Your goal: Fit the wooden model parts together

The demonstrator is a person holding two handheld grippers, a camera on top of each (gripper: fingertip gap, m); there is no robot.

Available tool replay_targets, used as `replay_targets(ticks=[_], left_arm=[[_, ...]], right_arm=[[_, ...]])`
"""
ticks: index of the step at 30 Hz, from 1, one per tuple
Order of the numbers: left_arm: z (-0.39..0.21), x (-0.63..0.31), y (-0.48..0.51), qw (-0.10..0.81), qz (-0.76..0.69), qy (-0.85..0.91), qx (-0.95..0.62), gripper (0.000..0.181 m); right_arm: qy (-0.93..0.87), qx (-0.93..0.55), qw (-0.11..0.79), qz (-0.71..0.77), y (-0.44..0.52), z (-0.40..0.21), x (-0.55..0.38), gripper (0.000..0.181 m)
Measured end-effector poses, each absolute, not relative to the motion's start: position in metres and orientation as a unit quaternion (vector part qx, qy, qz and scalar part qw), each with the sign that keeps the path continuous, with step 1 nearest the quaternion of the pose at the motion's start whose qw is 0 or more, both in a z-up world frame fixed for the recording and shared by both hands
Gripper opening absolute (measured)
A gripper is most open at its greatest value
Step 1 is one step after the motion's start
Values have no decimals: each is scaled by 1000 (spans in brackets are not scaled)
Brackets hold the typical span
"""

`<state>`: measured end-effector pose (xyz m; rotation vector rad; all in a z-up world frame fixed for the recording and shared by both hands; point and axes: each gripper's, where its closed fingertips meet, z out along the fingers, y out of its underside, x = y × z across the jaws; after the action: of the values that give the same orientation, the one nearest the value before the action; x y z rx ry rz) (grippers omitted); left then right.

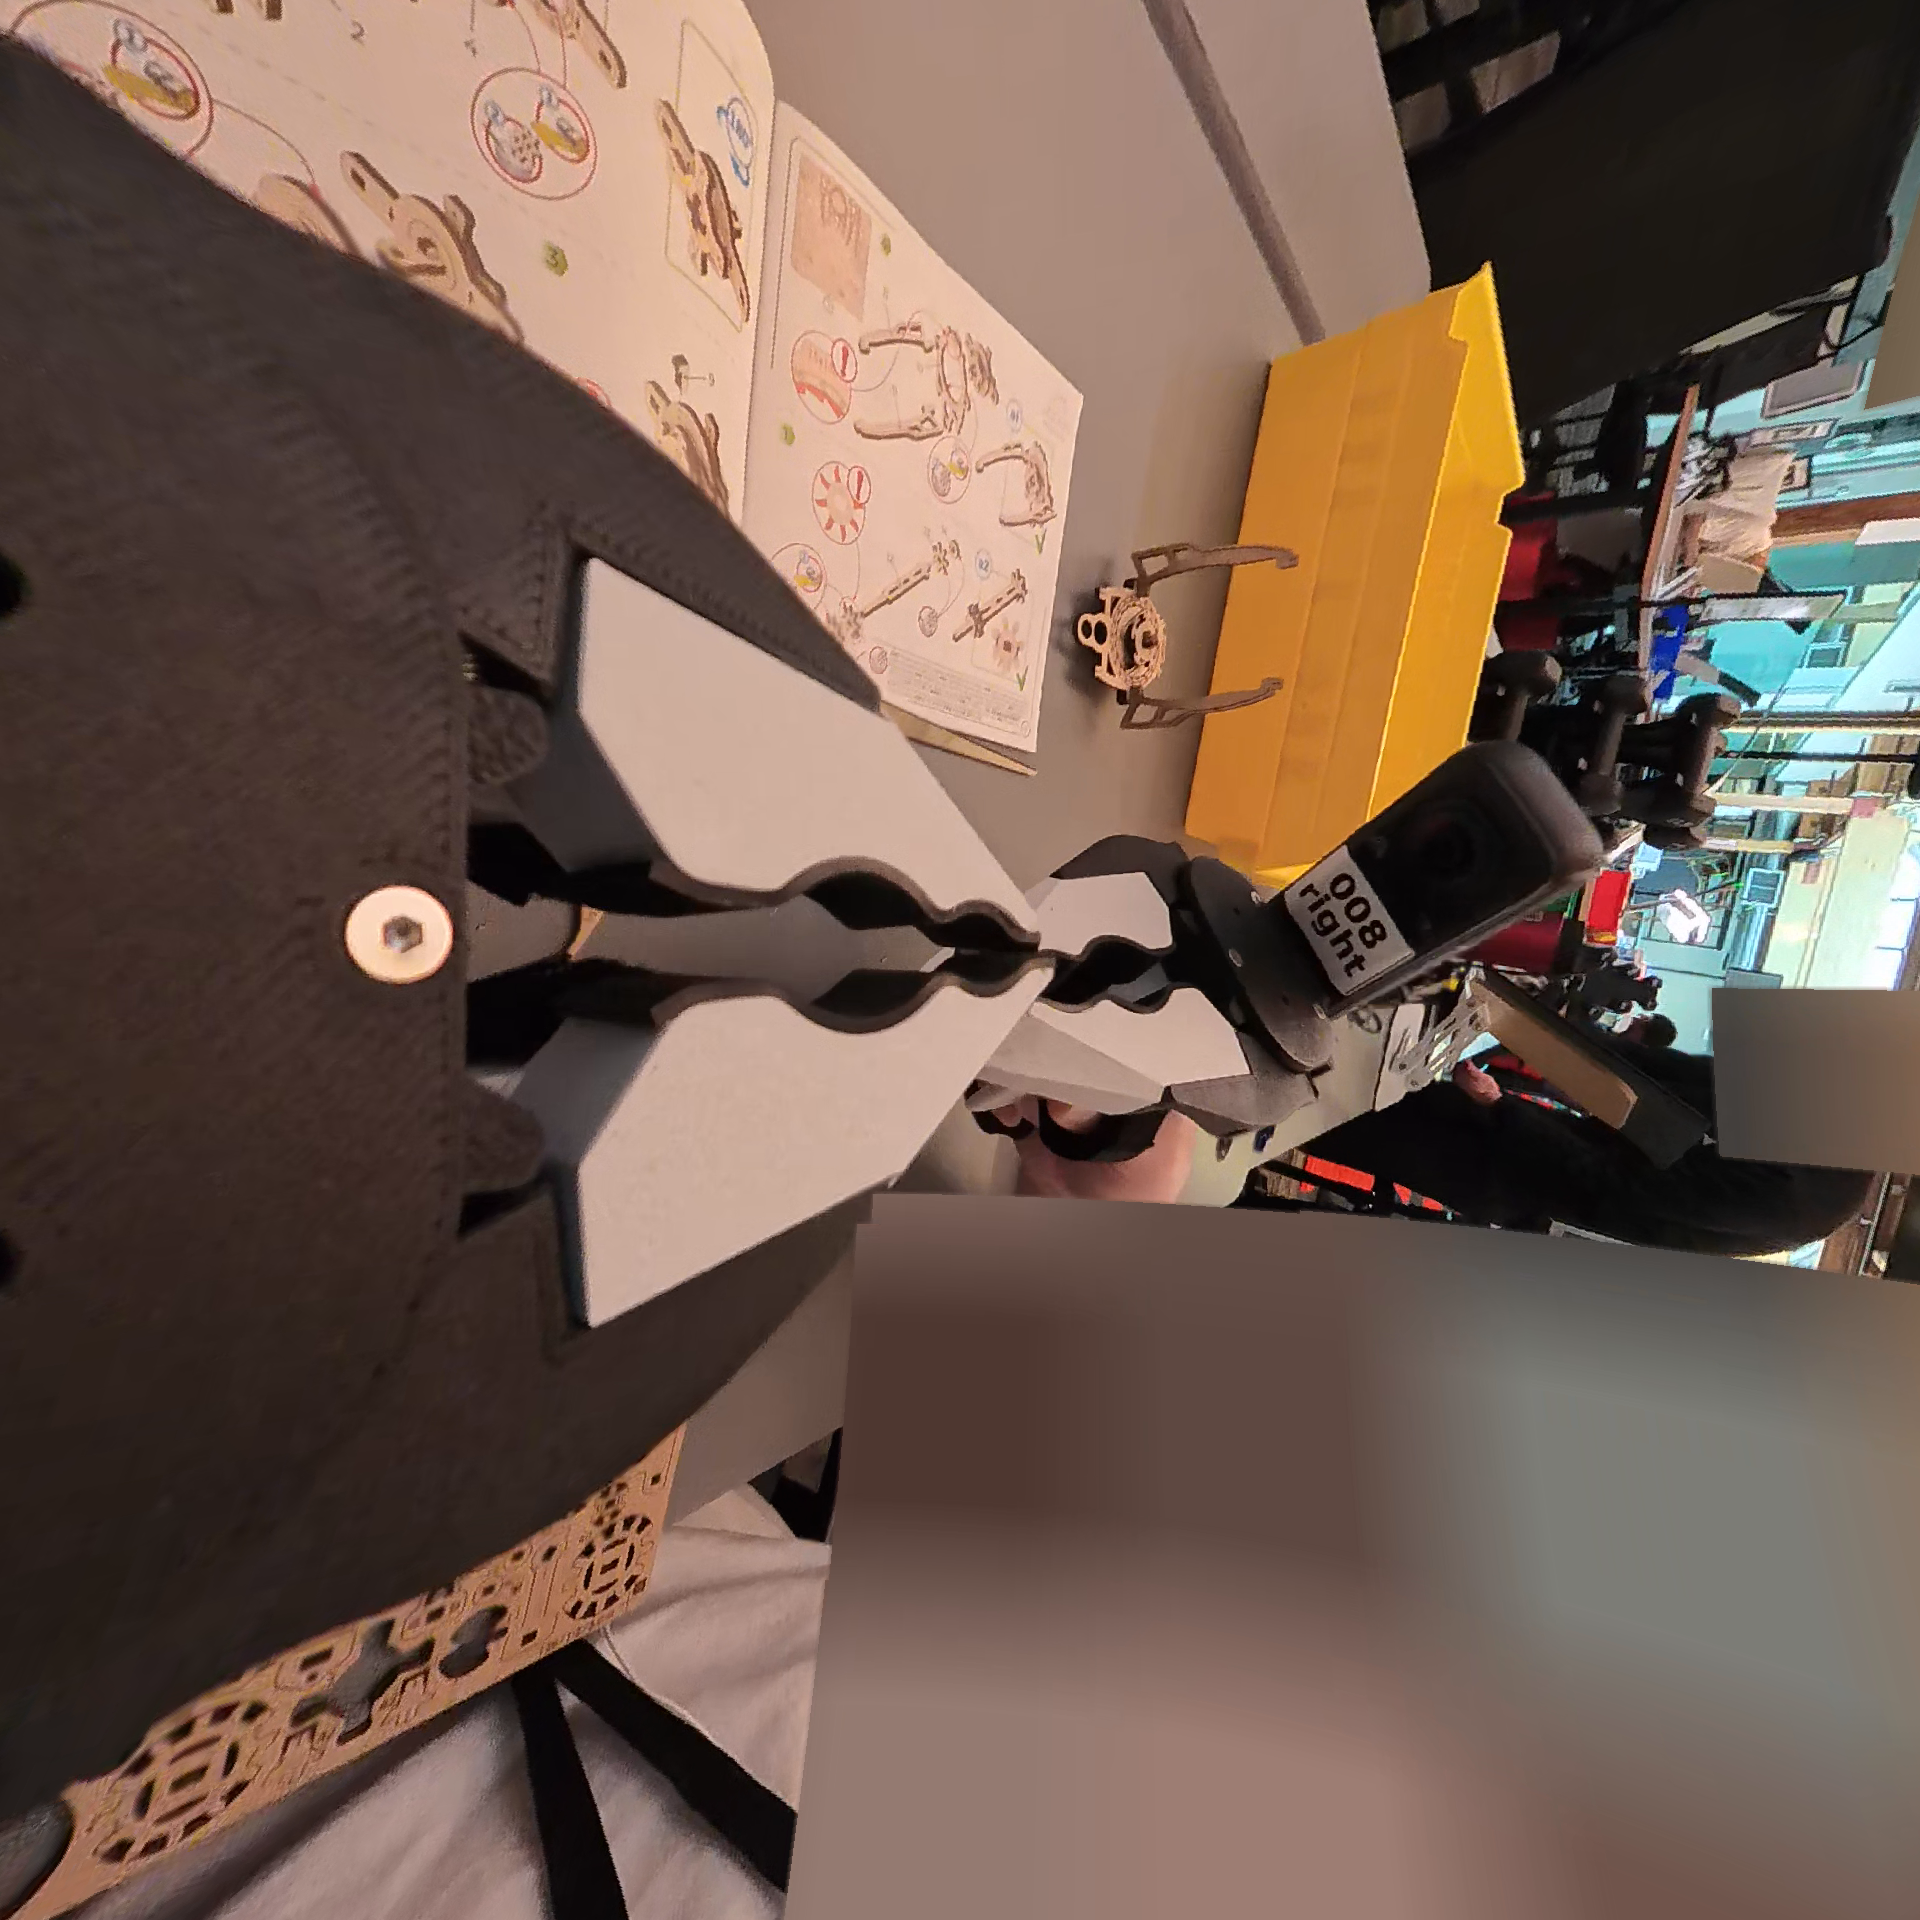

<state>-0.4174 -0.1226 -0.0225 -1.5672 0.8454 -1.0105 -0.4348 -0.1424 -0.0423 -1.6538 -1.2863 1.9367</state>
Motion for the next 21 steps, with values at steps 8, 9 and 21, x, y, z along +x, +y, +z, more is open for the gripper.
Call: replay_targets(ticks=[8, 9, 21], left_arm=[[-25, -418, -122, 532, -391, 370, -653, 0], [-24, -418, -122, 535, -389, 371, -652, 0], [-21, -419, -122, 548, -382, 370, -646, 0]], right_arm=[[-444, -578, 137, 671, -142, -44, -434, 0], [-443, -577, 138, 672, -142, -43, -434, 0], [-431, -573, 133, 684, -140, -39, -432, 0]])
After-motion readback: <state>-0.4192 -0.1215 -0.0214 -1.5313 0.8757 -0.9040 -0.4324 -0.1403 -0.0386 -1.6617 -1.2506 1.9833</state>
